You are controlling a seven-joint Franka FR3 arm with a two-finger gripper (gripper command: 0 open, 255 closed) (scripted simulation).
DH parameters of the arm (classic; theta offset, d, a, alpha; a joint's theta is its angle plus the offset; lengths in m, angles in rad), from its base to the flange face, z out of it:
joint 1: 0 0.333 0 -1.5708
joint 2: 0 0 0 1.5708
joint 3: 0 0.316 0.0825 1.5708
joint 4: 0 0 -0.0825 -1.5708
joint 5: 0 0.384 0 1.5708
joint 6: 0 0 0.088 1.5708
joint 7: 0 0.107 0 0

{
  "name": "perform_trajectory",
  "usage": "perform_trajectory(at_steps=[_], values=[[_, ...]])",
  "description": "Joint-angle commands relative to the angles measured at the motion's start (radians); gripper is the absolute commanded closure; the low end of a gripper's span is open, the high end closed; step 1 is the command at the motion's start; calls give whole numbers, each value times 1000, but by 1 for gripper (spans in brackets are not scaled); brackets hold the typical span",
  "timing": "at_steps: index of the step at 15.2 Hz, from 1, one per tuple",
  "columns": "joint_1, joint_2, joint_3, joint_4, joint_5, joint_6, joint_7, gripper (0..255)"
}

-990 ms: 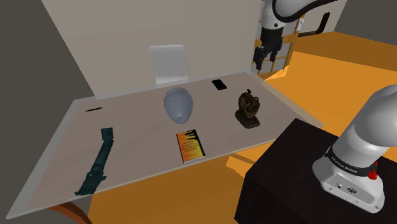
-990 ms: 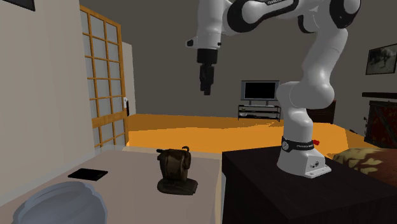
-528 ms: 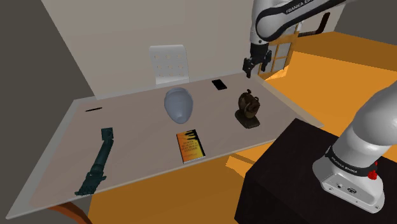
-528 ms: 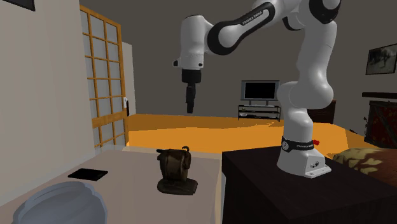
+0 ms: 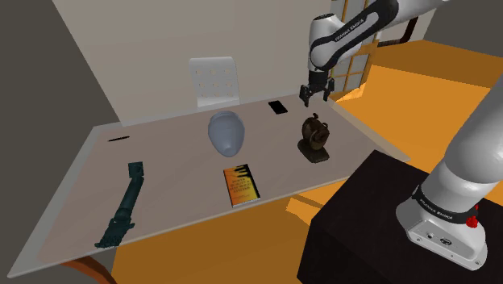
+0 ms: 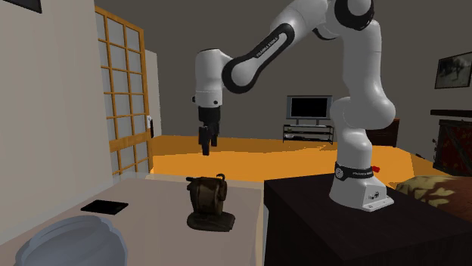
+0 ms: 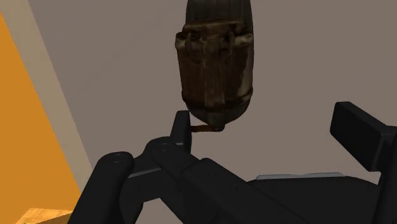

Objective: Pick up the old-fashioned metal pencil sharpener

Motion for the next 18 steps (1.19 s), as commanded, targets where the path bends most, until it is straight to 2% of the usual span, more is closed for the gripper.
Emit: perform_trajectory(at_steps=[1, 12, 18], values=[[-11, 77, -12, 36, 3, 39, 26, 0], [-69, 473, -60, 305, 68, 153, 143, 0], [-75, 551, -61, 331, 75, 202, 152, 0]])
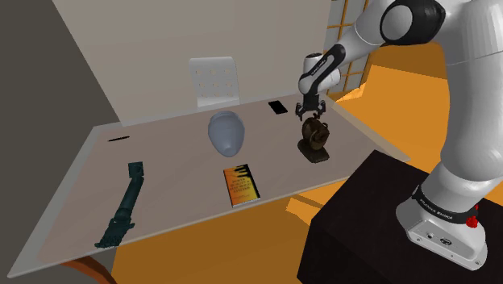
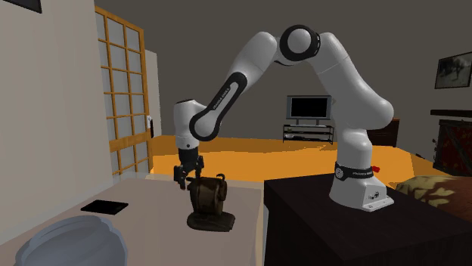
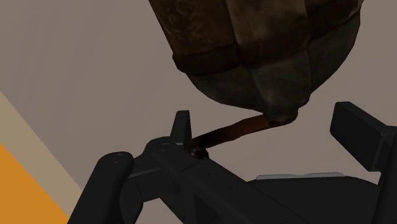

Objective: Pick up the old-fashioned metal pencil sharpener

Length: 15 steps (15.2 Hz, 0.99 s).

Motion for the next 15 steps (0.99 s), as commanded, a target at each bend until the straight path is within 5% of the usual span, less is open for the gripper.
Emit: perform_trajectory(at_steps=[1, 4, 5, 15], values=[[0, 21, 0, 2, 0, 19, 3, 0], [0, 38, 1, 5, 1, 33, 3, 0], [0, 40, 1, 8, 1, 33, 4, 255], [0, 27, 1, 3, 1, 25, 3, 255]])
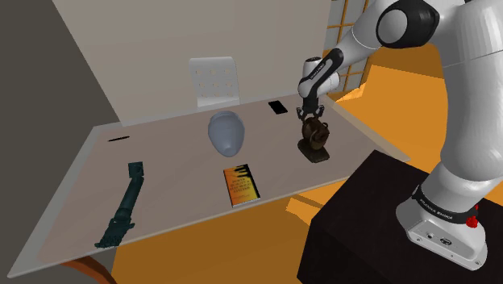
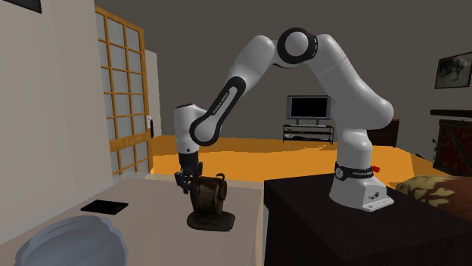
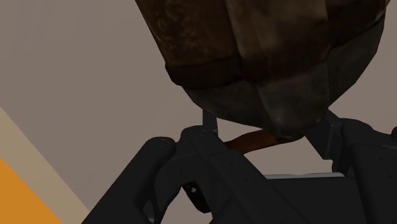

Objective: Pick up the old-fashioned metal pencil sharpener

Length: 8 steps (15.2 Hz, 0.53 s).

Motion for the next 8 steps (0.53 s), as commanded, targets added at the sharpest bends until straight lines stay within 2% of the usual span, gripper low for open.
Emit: perform_trajectory(at_steps=[1, 8], values=[[1, -16, 0, -4, 0, -13, -1, 255], [3, -89, -2, -11, -2, -78, -5, 255]])
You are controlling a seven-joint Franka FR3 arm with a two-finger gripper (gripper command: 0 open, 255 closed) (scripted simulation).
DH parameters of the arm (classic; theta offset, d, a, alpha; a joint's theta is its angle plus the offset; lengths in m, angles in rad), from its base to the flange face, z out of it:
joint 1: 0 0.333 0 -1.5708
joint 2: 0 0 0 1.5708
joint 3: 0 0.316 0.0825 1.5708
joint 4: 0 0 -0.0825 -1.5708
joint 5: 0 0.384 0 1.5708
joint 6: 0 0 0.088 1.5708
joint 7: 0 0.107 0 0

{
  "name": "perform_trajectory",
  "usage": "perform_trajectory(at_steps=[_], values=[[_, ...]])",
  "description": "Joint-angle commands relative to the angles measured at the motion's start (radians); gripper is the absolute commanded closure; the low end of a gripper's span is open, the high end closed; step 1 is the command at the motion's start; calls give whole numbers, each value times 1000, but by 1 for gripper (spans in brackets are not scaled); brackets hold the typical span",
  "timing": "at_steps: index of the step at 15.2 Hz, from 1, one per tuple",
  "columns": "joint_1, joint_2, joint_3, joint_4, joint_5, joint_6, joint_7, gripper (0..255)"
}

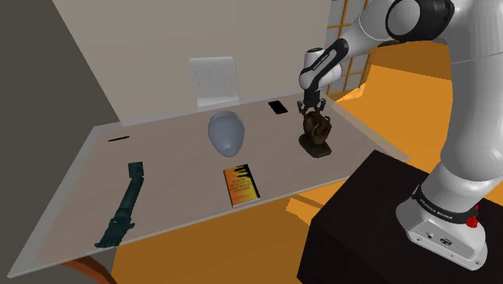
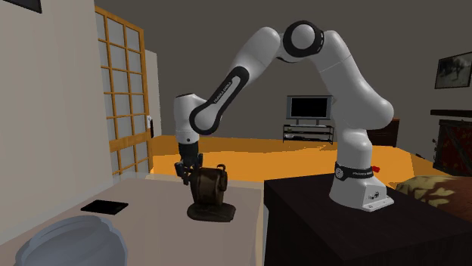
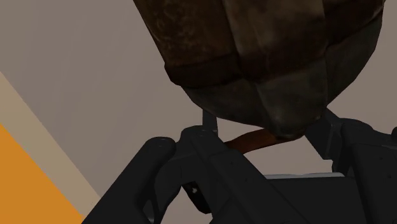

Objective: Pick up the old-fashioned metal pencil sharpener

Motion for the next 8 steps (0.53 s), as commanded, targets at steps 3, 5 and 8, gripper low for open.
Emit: perform_trajectory(at_steps=[3, 5, 8], values=[[2, -38, -1, 5, -1, -41, -2, 255], [2, -57, -1, 6, -1, -61, -3, 255], [2, -67, -1, 7, -1, -73, -4, 255]])
